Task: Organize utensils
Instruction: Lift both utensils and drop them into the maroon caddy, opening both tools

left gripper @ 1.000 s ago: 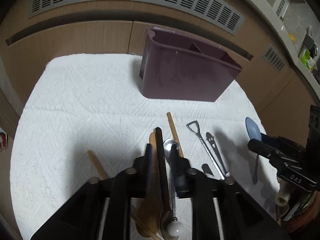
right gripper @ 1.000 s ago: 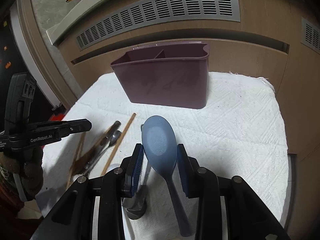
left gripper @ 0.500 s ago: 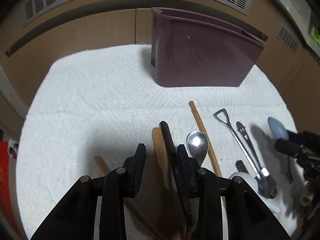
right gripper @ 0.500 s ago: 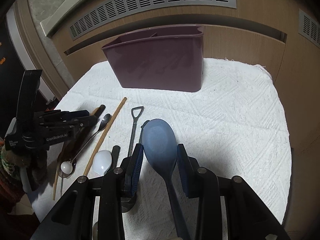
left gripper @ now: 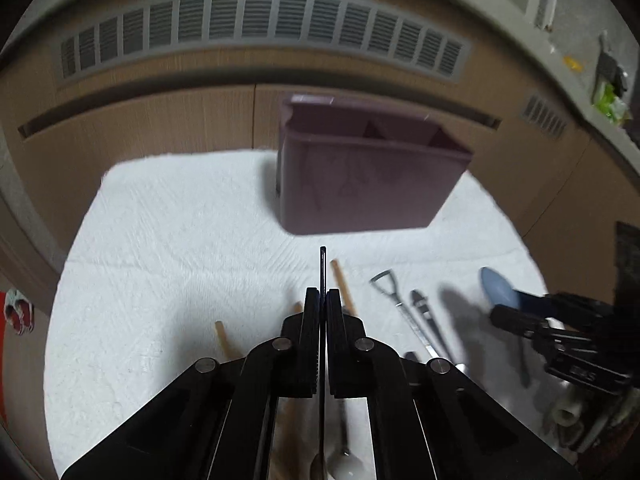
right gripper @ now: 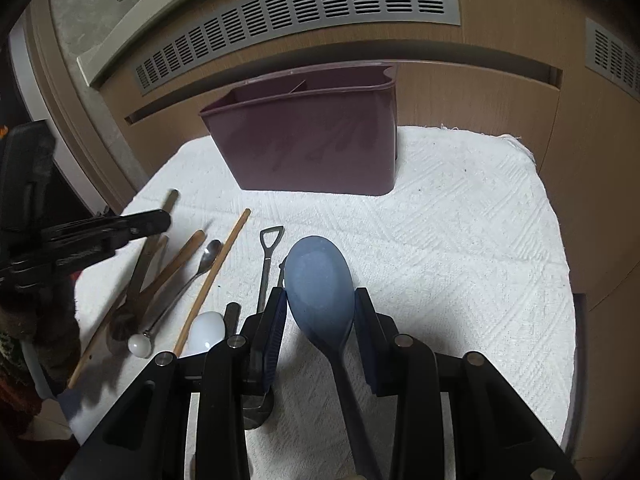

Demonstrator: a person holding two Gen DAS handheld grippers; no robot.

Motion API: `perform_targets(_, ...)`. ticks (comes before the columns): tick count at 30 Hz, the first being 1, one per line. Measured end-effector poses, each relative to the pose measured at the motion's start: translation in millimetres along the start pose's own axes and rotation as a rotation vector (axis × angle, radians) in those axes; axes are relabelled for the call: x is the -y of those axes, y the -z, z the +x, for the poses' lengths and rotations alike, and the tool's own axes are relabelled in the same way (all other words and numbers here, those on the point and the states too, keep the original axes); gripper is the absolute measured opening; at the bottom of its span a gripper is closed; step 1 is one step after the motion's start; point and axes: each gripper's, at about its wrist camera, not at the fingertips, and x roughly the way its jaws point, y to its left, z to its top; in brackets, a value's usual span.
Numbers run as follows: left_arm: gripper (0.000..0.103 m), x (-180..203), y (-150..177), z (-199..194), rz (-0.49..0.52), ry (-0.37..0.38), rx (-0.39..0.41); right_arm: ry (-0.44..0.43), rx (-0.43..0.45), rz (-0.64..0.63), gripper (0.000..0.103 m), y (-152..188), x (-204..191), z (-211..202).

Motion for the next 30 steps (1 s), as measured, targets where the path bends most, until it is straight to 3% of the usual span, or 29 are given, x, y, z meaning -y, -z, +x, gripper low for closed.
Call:
perform_targets(6, 0.003, -1, -14, -32, -0.049, 0.078, 0.061, -0.050, 0.035, 0.042, 0.031, -8, 0, -10)
perform_targets(18, 0.003, 6, -50, -65, -0.057, 0.129, 0.211, -0.147, 0.153, 0.066, 0.028, -42, -4, -37)
perform_targets(21, 0.003, 7, -80, -80, -0.043, 0.162, 0.254, -0.170, 0.225, 0.038, 0.028, -67, -7, -58)
perform_targets(27, 0.003, 17, -152, -110, 0.029, 0.161, 0.442, -0.169, 0.440, -0.066, 0.028, -153, -23, -114)
perform_targets(30, 0.003, 11, -175, -86, 0.032, 0.151, 0.429, -0.140, 0.467, -0.081, 0.028, -178, -24, -103)
